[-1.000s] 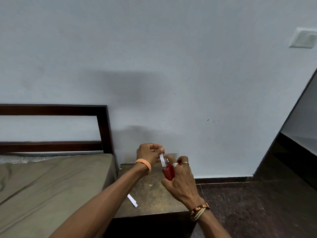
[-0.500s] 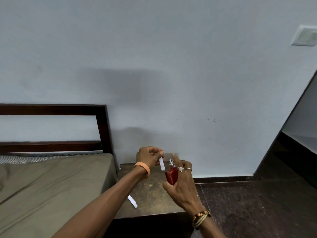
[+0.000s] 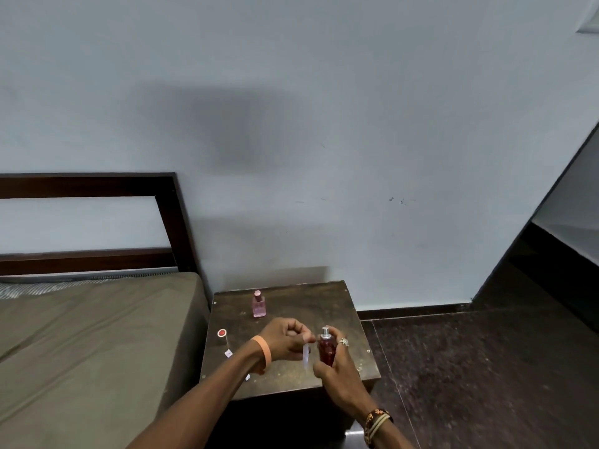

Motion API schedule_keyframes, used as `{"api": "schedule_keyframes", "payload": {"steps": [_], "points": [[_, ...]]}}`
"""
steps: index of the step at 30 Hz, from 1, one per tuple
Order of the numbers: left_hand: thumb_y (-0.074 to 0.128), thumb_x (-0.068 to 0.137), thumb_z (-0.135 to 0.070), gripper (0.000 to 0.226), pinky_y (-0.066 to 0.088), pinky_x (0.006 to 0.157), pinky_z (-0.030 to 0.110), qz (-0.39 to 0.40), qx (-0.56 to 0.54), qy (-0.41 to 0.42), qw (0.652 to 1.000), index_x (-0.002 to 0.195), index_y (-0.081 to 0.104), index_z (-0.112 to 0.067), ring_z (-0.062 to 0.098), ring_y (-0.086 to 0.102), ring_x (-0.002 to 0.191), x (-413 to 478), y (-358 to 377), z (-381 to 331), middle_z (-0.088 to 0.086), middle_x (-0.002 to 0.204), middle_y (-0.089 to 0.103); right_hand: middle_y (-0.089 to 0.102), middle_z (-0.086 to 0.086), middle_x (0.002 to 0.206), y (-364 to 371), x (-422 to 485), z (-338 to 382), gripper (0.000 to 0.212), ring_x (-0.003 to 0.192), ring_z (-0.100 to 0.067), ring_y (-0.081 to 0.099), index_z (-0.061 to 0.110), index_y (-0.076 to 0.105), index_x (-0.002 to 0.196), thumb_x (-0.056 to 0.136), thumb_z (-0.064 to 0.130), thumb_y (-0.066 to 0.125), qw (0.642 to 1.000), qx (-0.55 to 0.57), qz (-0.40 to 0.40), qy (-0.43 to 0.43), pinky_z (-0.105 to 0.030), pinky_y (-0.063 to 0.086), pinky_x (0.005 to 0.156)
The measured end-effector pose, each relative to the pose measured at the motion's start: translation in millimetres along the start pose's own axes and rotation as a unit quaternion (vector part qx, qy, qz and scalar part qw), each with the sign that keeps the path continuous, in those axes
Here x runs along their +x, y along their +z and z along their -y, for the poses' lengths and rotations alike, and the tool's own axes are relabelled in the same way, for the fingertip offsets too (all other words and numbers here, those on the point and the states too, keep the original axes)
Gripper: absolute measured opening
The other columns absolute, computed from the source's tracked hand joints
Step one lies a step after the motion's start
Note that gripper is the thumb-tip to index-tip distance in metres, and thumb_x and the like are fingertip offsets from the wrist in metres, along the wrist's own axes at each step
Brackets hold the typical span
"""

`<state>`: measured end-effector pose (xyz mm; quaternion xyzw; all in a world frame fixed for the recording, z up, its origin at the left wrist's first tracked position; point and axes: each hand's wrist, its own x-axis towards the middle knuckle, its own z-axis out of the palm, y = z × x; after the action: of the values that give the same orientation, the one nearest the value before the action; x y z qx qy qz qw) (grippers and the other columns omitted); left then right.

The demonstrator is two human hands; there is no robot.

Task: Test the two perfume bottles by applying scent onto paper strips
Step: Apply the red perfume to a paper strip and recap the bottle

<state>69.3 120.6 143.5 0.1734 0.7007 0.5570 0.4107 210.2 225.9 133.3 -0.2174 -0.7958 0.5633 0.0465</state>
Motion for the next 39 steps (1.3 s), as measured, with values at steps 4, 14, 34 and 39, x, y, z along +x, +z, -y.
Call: {"api": "schedule_keyframes", "payload": {"steps": [4, 14, 34, 39], "points": [[0.066, 0.086, -0.009, 0.009, 0.058, 0.064, 0.03, -0.006, -0.038, -0.039, 0.999, 0.08, 0.06, -0.008, 0.026, 0.064, 0.083, 27, 13, 34, 0.015, 0.084, 0.064, 0.055, 0.005, 0.116, 7, 18, -32, 0.06, 0.1, -0.012, 0.059, 0.041, 0.029, 0.13, 0.085, 0.012, 0.056, 1.0, -0.001, 0.003, 0.027, -0.026, 0.052, 0.084], [0.061, 0.087, 0.0, 0.016, 0.057, 0.06, 0.03, -0.073, -0.048, -0.032, 0.996, 0.075, 0.059, -0.009, 0.02, 0.065, 0.068, 100, 29, 77, -0.002, 0.058, 0.068, 0.065, 0.014, 0.104, -3, 71, -91, 0.039, 0.093, -0.003, 0.062, 0.038, 0.047, 0.12, 0.088, 0.019, 0.06, 0.994, -0.073, -0.043, 0.066, -0.016, 0.046, 0.074], [0.065, 0.085, -0.008, 0.023, 0.054, 0.073, 0.046, -0.071, -0.03, -0.012, 0.997, 0.068, 0.065, -0.024, 0.021, 0.059, 0.074, 143, 42, 91, 0.011, 0.074, 0.069, 0.063, 0.008, 0.102, -18, 134, -115, 0.048, 0.098, -0.012, 0.063, 0.03, 0.058, 0.108, 0.078, -0.006, 0.071, 0.984, -0.039, -0.164, 0.066, -0.026, 0.053, 0.085], [0.065, 0.085, -0.01, 0.011, 0.054, 0.072, 0.045, -0.091, -0.039, -0.002, 0.995, 0.077, 0.064, -0.017, 0.026, 0.06, 0.073, 120, 15, 93, 0.016, 0.08, 0.068, 0.038, -0.012, 0.145, -18, 123, -105, 0.09, 0.129, -0.025, 0.045, 0.012, 0.035, 0.147, 0.07, 0.004, 0.082, 0.975, -0.088, -0.188, 0.084, -0.026, 0.038, 0.102]]}}
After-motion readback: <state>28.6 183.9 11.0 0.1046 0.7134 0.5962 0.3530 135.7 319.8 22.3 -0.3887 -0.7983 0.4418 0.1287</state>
